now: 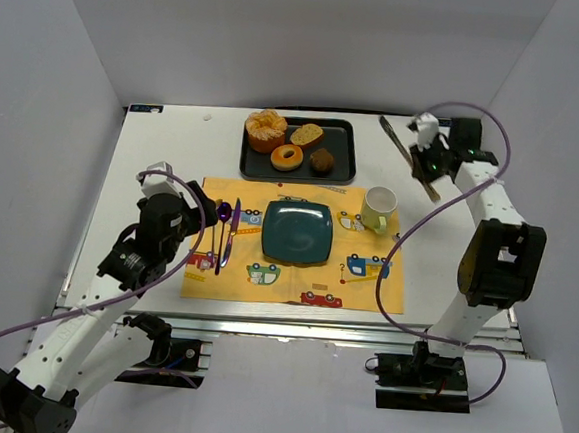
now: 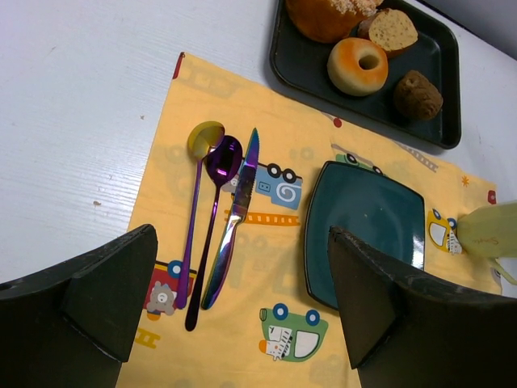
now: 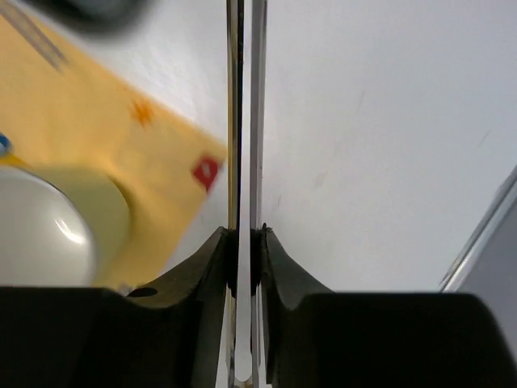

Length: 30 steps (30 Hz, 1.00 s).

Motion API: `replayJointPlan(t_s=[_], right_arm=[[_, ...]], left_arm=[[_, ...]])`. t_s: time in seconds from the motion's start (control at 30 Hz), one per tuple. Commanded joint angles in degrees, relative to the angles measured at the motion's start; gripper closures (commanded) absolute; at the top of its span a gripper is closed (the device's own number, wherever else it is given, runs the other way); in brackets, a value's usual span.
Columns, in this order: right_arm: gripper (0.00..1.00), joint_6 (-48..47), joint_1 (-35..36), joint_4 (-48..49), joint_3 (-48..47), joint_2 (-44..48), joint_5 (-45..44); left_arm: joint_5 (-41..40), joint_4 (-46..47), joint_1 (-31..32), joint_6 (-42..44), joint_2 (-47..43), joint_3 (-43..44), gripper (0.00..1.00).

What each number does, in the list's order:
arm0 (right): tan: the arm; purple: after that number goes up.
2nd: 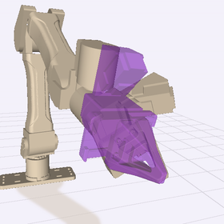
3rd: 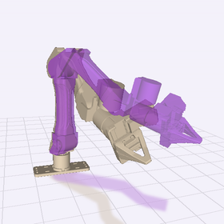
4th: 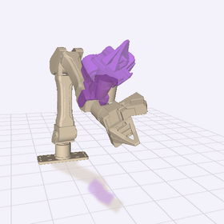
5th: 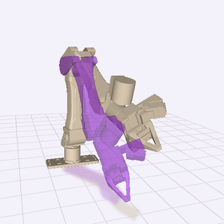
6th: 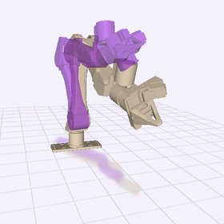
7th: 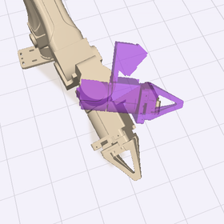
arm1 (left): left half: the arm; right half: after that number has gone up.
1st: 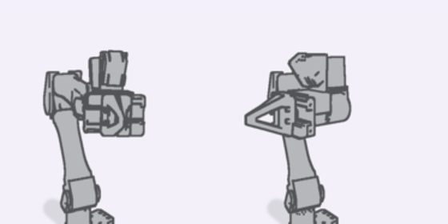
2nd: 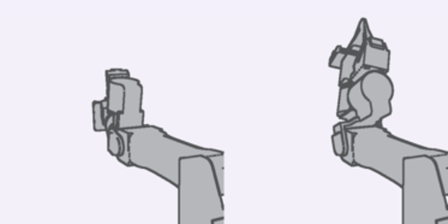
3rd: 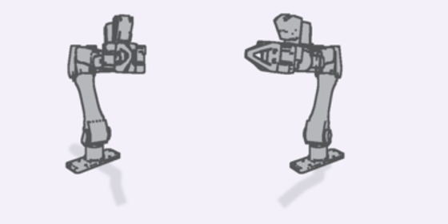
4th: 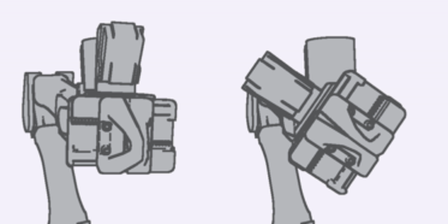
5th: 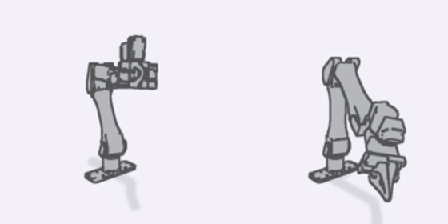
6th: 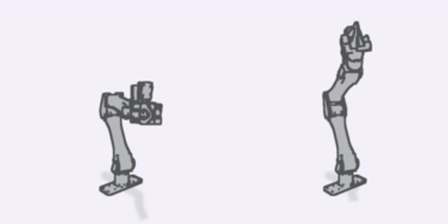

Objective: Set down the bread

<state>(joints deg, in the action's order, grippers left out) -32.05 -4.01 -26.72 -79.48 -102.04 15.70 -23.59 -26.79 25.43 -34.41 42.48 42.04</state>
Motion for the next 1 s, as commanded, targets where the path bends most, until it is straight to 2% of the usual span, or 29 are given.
replayJointPlan(t_s=[0.0,0.13,0.27,0.47,0.6,0.77,0.97], right_arm=[[0.76,-6.61,9.09,-3.51,-10.15,2.65,3.72],[0.72,-11.35,16.56,-6.23,-20.07,-2.36,2.58],[0.69,-21.27,20.35,-7.47,-26.40,-7.90,-3.47],[0.60,-29.20,22.82,-6.51,-34.50,-14.59,-9.36],[0.54,-33.67,23.00,-3.08,-34.95,-16.61,-11.30],[0.53,-37.90,23.17,-2.11,-35.04,-17.93,-12.89],[0.54,-43.96,23.61,1.49,-28.90,-16.18,-12.28]], left_arm=[[-0.05,0.33,-0.21,-0.22,1.28,1.90,0.05],[-0.22,0.07,-0.21,0.05,2.34,3.31,0.05],[-0.66,-0.20,-0.21,-0.56,2.26,3.31,0.05],[-1.28,0.07,-0.21,-1.71,1.73,2.43,0.05],[-1.45,0.59,-0.21,-1.62,2.52,2.52,0.05],[-1.72,1.03,-0.21,-1.01,3.93,3.13,0.05],[-1.37,2.09,-0.21,-1.09,4.98,2.52,0.05]])
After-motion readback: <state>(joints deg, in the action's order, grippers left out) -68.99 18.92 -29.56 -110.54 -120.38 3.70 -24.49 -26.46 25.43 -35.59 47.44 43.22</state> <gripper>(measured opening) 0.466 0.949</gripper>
